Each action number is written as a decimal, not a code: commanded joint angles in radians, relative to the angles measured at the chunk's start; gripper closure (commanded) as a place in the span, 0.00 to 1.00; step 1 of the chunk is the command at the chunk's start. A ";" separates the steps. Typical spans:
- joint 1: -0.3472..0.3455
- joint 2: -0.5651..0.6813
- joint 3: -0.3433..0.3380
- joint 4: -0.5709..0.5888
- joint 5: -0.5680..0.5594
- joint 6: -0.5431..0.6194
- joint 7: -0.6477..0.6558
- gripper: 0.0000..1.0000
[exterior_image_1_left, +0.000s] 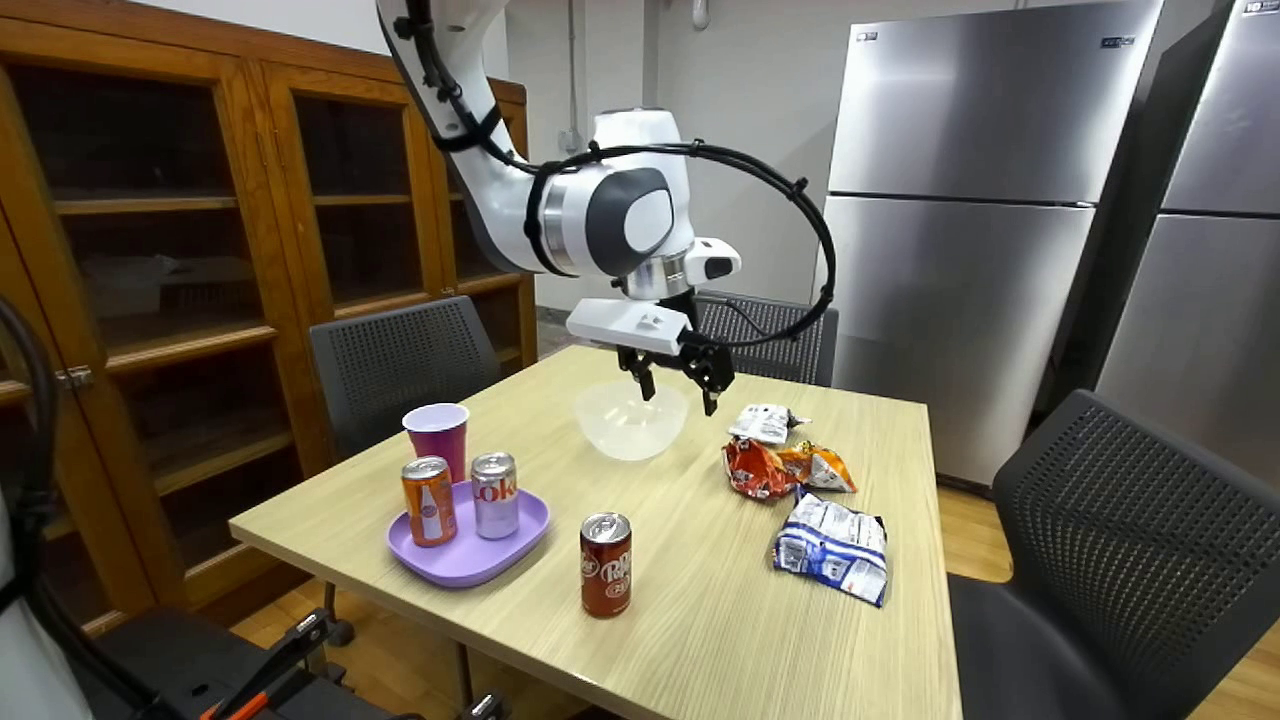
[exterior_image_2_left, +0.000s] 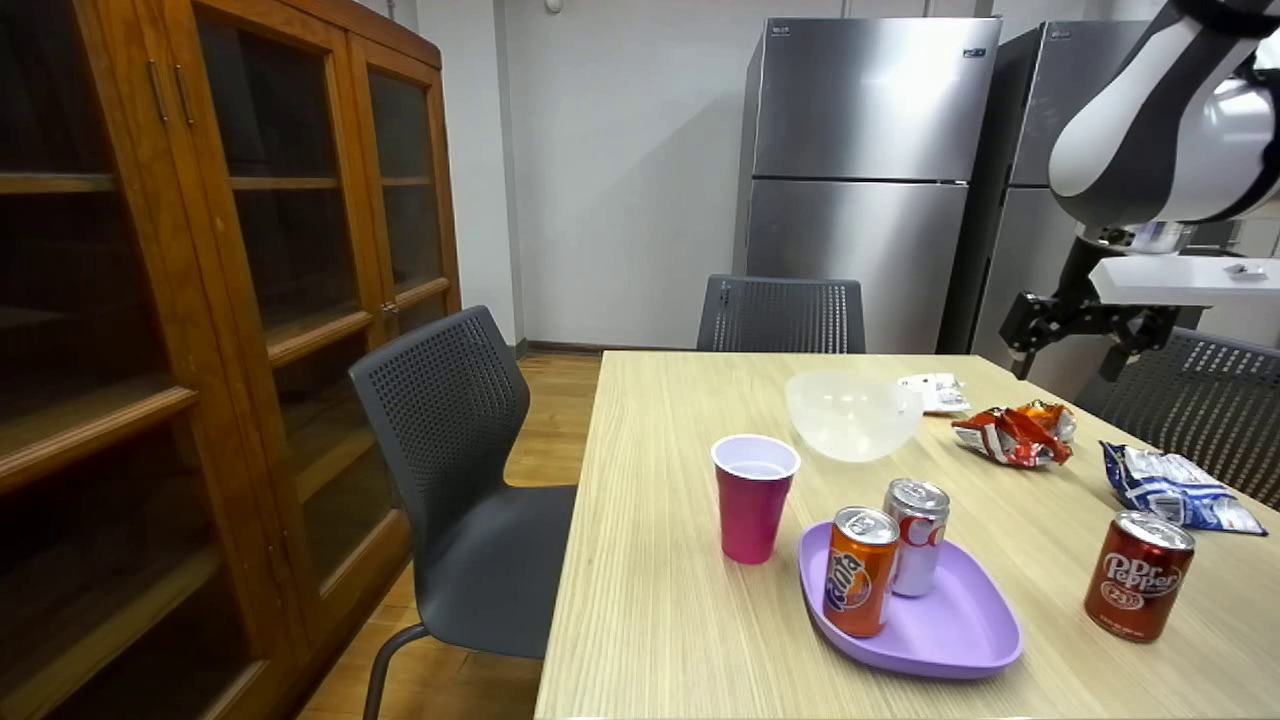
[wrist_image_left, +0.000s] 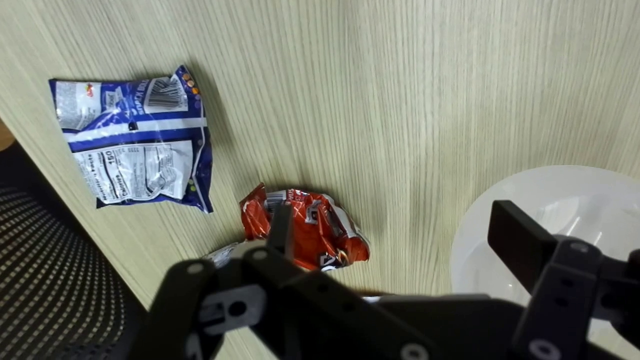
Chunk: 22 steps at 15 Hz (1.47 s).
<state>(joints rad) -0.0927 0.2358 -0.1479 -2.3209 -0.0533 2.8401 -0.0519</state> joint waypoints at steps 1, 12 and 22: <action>-0.018 0.045 0.010 0.053 0.005 0.010 -0.005 0.00; -0.053 0.190 0.015 0.240 0.029 -0.004 -0.001 0.00; -0.029 0.352 -0.014 0.441 0.024 -0.022 0.092 0.00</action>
<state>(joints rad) -0.1327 0.5317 -0.1494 -1.9643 -0.0370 2.8436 -0.0062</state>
